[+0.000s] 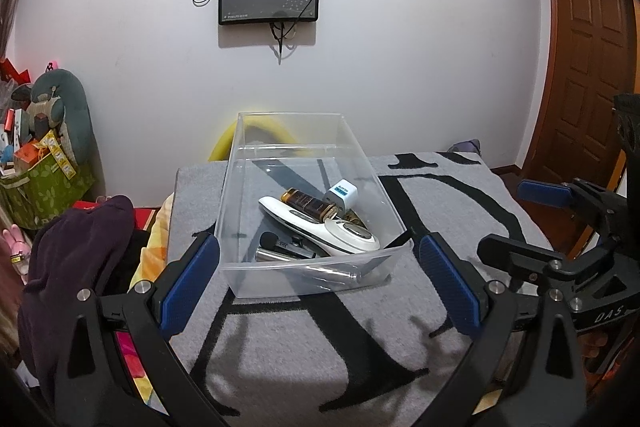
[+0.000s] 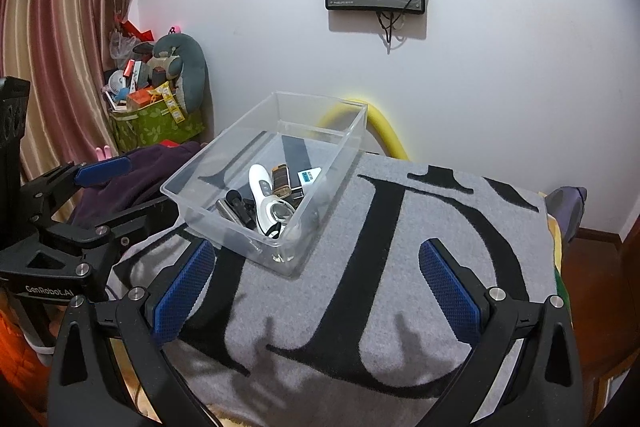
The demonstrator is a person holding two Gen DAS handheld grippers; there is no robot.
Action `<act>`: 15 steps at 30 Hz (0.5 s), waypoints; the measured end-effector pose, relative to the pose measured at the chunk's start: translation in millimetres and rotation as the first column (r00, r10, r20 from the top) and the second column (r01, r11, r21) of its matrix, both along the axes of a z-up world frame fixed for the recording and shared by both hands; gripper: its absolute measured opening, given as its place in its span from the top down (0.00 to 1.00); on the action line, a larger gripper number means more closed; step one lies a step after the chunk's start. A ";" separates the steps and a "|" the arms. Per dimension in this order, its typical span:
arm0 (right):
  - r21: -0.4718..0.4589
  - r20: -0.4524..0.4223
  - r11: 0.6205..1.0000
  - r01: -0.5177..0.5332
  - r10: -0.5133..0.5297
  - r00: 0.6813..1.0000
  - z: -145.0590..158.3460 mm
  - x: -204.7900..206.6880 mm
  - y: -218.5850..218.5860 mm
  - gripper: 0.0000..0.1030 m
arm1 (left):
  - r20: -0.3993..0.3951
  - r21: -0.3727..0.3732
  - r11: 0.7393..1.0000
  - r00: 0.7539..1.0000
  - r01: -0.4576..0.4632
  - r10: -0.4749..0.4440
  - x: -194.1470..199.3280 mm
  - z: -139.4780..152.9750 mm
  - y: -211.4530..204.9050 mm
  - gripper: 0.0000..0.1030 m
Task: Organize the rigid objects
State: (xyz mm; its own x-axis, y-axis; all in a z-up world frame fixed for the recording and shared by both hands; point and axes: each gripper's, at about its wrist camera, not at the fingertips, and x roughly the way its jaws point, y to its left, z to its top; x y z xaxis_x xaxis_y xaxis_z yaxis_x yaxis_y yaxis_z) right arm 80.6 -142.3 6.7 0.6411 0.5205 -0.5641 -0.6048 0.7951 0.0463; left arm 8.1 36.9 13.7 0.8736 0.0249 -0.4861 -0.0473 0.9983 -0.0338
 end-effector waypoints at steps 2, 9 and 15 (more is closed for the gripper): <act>0.003 0.000 1.000 0.002 -0.002 1.000 0.5 -0.7 -0.8 0.01 | 0.000 -0.002 1.000 1.000 0.001 -0.001 0.0 0.2 0.2 0.01; 0.005 0.000 1.000 0.001 -0.001 1.000 1.3 -1.4 -2.2 0.01 | 0.002 -0.004 1.000 1.000 0.003 -0.003 -0.5 0.8 0.5 0.01; 0.005 0.000 1.000 0.001 -0.001 1.000 2.1 -1.9 -2.4 0.01 | 0.004 -0.008 1.000 1.000 0.001 -0.001 -0.4 0.8 0.3 0.01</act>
